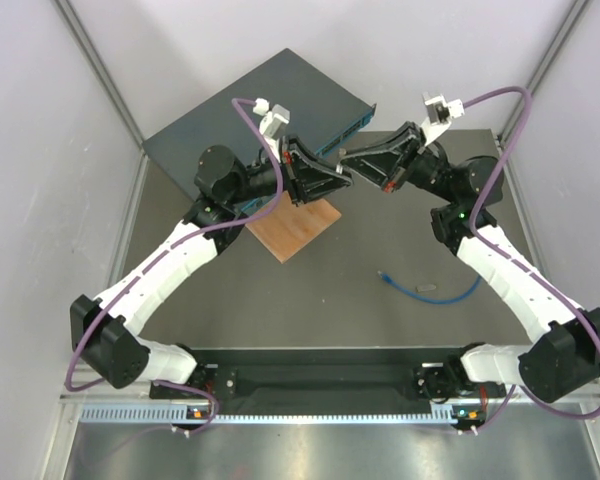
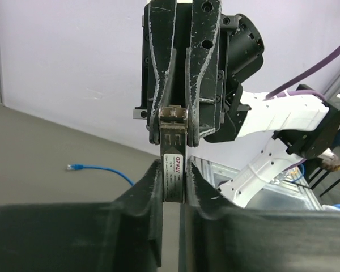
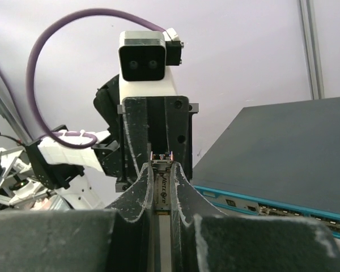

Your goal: Insert the plug into the switch port

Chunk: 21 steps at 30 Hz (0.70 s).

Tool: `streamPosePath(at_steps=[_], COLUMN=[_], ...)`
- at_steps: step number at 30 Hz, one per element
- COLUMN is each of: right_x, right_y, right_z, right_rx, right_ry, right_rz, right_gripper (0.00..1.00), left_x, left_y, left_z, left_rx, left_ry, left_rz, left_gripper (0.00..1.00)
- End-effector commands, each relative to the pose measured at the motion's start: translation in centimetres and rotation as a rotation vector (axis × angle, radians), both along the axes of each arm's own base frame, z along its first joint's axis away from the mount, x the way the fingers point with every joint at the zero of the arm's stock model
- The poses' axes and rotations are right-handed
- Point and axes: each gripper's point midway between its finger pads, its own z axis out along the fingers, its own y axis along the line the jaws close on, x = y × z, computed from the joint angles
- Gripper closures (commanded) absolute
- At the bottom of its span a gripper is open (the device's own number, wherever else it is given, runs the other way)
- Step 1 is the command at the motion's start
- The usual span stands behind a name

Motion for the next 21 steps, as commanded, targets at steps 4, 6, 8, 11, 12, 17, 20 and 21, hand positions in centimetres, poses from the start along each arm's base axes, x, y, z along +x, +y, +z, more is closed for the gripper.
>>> streamPosePath(at_steps=[4, 6, 8, 11, 12, 17, 20, 21], right_x=[-1.2, -1.0, -0.8, -0.3, -0.7, -2.3, -3.0, -3.2], right_y=[0.1, -0.6, -1.5, -3.4, -4.3, -5.8, -5.0, -4.7], right_z=[-0.8, -1.1, -2.9, -4.1, -6.9, -7.7, -8.2, -8.3], right_rx=[-0.093, -0.143, -0.274, -0.488, -0.609, -0.742, -0.768, -0.774], right_ry=[-0.05, -0.102, -0.063, -0.285, -0.327, -0.461, -0.469, -0.48], right_rz=[0.023, -0.004, 0.006, -0.06, -0.049, -0.048, 0.002, 0.017], right_gripper=[0.58, 0.38, 0.36, 0.35, 0.35, 0.39, 0.4, 0.4], left_x=[0.2, 0.1, 0.2, -0.2, -0.7, -0.7, -1.3, -1.4], left_y=[0.5, 0.6, 0.9, 1.8, 2.1, 3.2, 2.9, 2.8], left_z=[1.4, -0.3, -0.7, -3.5, -3.9, -6.9, -7.5, -7.5], left_rx=[-0.006, 0.083, 0.159, 0.32, 0.345, 0.496, 0.536, 0.539], left_ry=[-0.103, -0.132, -0.244, -0.386, -0.424, -0.528, -0.594, -0.611], left_rz=[0.043, 0.045, 0.06, 0.034, 0.015, 0.002, -0.029, -0.034], left_gripper=[1.0, 1.0, 1.0, 1.0, 1.0, 1.0, 1.0, 1.0])
